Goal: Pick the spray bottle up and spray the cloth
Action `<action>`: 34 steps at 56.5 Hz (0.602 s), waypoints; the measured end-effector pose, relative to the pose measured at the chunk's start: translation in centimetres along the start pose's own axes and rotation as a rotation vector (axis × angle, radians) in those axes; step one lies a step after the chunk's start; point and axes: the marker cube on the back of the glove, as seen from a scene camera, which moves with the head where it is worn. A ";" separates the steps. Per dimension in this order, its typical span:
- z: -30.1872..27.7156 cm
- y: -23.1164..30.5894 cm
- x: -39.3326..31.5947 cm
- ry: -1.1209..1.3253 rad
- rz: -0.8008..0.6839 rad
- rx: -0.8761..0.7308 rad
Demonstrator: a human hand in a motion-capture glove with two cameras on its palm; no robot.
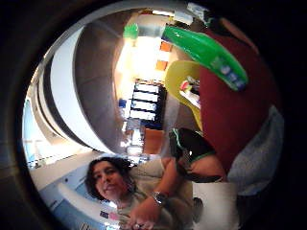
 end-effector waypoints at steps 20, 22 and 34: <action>-4.0 6.1 -0.6 0.056 -0.079 -0.113; -4.6 6.7 -0.5 0.092 -0.075 -0.090; -6.3 11.6 -0.4 0.305 -0.072 -0.070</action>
